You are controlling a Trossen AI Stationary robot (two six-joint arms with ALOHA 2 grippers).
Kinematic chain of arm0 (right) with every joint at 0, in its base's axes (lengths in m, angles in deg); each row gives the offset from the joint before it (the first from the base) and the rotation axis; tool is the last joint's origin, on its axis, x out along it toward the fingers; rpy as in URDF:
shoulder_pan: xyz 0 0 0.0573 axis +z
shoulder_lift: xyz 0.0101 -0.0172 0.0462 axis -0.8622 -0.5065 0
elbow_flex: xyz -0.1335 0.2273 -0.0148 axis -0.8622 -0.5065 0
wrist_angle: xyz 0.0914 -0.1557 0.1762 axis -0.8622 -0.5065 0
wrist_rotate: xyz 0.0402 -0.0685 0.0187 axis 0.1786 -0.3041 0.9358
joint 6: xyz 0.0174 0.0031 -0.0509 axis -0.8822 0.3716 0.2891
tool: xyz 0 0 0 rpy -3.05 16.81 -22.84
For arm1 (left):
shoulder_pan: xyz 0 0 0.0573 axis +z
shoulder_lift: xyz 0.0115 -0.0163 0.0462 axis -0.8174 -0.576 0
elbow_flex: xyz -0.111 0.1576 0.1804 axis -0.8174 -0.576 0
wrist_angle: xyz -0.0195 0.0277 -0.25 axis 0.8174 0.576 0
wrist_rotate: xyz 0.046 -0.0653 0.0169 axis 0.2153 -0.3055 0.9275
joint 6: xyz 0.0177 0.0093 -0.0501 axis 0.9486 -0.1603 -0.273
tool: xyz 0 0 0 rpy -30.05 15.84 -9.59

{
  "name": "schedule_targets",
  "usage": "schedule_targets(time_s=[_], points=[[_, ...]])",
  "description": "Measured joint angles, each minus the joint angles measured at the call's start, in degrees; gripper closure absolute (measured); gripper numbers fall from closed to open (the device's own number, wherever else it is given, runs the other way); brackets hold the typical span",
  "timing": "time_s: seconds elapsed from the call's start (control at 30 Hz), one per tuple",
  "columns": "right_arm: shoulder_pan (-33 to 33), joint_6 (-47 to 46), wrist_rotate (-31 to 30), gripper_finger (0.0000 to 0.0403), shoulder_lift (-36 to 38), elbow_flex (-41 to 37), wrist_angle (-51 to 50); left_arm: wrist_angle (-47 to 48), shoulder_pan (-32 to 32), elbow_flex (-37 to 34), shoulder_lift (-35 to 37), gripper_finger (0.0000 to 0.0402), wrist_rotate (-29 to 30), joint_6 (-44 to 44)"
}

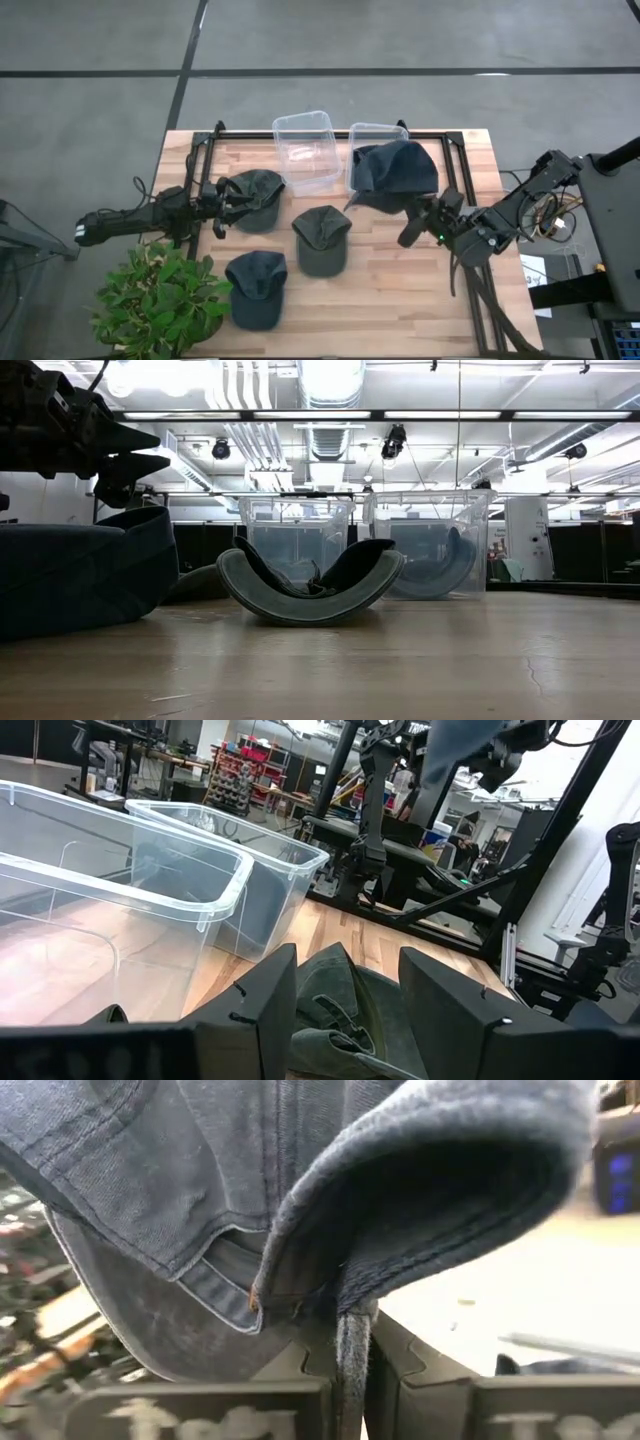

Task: Pick & Place hat
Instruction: Put the right dark blue cap into the right transparent bin

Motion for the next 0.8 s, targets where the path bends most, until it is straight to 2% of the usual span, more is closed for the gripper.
schedule_targets(time_s=[0.23,0.47,0.63,0.7,0.8], points=[[-3.81,7.73,-3.97,0.039,0.63,-0.09,-0.2,-0.04,0.0,0.0,-0.02,0.0232,0.0,0.0],[-9.87,16.27,-4.1,0.039,2.38,-0.42,-0.46,-0.09,0.01,-0.02,-0.02,0.0232,0.0,-1.32],[-12.65,18.82,-3.99,0.039,2.81,-0.68,-0.48,-0.1,0.01,-0.02,-0.02,0.0232,0.0,-4.45],[-13.93,18.98,-2.64,0.039,2.91,-0.75,-0.47,-0.11,0.01,0.0,-0.02,0.0232,0.0,-4.66],[-17.71,16.53,4.84,0.039,4.04,-1.08,-1.19,-0.11,0.01,-0.02,-0.02,0.0232,0.0,-4.72]])
